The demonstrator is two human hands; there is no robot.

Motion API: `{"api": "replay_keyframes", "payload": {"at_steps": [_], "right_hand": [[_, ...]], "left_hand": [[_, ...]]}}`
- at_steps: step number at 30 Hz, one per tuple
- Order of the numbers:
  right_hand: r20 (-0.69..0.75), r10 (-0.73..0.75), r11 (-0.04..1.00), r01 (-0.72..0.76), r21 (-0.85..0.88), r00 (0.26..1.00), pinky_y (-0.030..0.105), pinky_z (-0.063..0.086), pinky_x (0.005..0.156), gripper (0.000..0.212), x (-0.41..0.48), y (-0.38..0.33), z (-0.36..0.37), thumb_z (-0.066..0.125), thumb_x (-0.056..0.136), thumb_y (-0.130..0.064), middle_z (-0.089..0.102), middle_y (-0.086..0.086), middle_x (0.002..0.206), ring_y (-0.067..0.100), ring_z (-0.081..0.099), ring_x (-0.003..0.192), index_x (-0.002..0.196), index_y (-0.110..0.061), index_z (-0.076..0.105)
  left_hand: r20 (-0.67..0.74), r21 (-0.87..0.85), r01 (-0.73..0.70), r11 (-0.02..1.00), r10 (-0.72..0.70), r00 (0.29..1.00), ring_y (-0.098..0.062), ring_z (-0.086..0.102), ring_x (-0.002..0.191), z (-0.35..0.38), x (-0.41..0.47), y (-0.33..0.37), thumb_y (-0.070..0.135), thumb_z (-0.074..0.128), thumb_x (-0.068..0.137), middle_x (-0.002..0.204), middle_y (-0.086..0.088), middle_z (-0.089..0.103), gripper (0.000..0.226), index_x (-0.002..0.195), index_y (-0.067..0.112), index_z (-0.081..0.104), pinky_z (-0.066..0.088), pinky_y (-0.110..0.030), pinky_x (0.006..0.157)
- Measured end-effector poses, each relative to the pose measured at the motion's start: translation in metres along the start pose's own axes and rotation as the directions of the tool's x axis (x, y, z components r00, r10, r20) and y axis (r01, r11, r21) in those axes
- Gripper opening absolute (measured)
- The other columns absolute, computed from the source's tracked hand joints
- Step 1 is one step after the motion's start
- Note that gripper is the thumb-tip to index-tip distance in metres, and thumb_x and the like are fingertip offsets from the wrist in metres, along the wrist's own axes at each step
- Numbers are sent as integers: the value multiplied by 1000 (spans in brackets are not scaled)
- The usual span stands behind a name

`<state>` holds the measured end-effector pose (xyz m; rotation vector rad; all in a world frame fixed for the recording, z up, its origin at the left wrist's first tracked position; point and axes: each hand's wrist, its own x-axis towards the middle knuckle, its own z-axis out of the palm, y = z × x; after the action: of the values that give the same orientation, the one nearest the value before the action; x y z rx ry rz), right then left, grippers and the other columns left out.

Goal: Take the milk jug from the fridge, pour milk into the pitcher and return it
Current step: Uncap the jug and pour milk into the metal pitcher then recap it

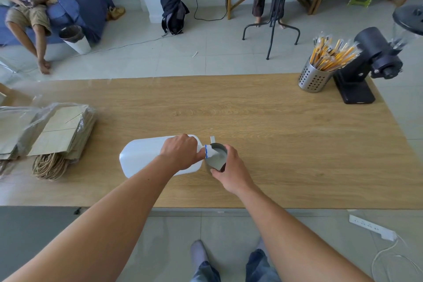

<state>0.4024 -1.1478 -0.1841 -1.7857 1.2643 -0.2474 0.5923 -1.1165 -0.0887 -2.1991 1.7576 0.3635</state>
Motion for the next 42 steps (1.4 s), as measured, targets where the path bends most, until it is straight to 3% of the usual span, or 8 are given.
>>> {"api": "replay_keyframes", "payload": {"at_steps": [4,9,15,20,23,30,36,42], "right_hand": [[0,3,1000,-3,-5,1000,24,43,95,89,0,0,0,87,92,-27,45,-3,159,17,56,131,162,-20,33],[-7,-5,1000,5,-5,1000,24,43,97,90,0,-1,0,88,91,-27,45,-2,158,18,56,133,163,-19,33],[-8,-10,1000,10,0,1000,24,43,94,89,0,0,0,88,91,-26,46,-2,158,17,57,131,162,-20,35],[1,-10,1000,10,-2,1000,27,48,98,91,1,1,1,87,91,-27,46,-1,158,18,59,129,164,-19,33],[3,-3,1000,3,6,1000,27,50,94,93,2,2,2,88,89,-28,46,-3,157,19,62,124,164,-20,33],[-4,-14,1000,14,27,1000,32,53,98,90,2,4,2,87,89,-28,46,-4,157,18,61,124,162,-22,35],[-16,-22,1000,22,15,1000,26,45,96,88,4,6,3,88,88,-26,47,-2,156,18,57,130,160,-20,38],[-11,-44,997,43,-65,999,45,55,102,94,9,13,3,91,84,-38,44,-5,157,21,61,129,159,-25,37]], "left_hand": [[4,12,1,1000,-1,1000,-28,57,80,1,0,1,61,38,113,75,1,42,60,84,10,51,41,-36,67],[6,17,0,1000,0,1000,-28,57,81,0,0,1,60,39,113,75,1,41,58,88,10,53,41,-37,67],[2,2,-1,1000,1,1000,-27,58,78,0,-1,0,61,39,112,75,0,45,62,71,15,39,41,-36,64],[-18,-5,-4,1000,4,1000,-27,55,75,1,-2,0,64,39,112,73,1,44,64,71,15,36,29,-31,51],[-17,-28,4,1000,-4,1000,-26,54,72,2,-2,-1,66,40,111,73,1,44,65,71,15,36,31,-32,53],[-26,-192,31,981,-37,999,-24,47,66,17,-5,-9,64,44,110,69,0,45,64,69,15,37,29,-34,52],[-121,-403,13,915,-67,990,-21,32,57,32,-14,-25,57,52,109,61,-3,36,64,67,13,32,25,-37,53],[-193,-579,-15,815,-119,974,-22,23,57,38,-32,-39,48,61,107,60,-5,25,63,66,13,27,22,-38,54]]}}
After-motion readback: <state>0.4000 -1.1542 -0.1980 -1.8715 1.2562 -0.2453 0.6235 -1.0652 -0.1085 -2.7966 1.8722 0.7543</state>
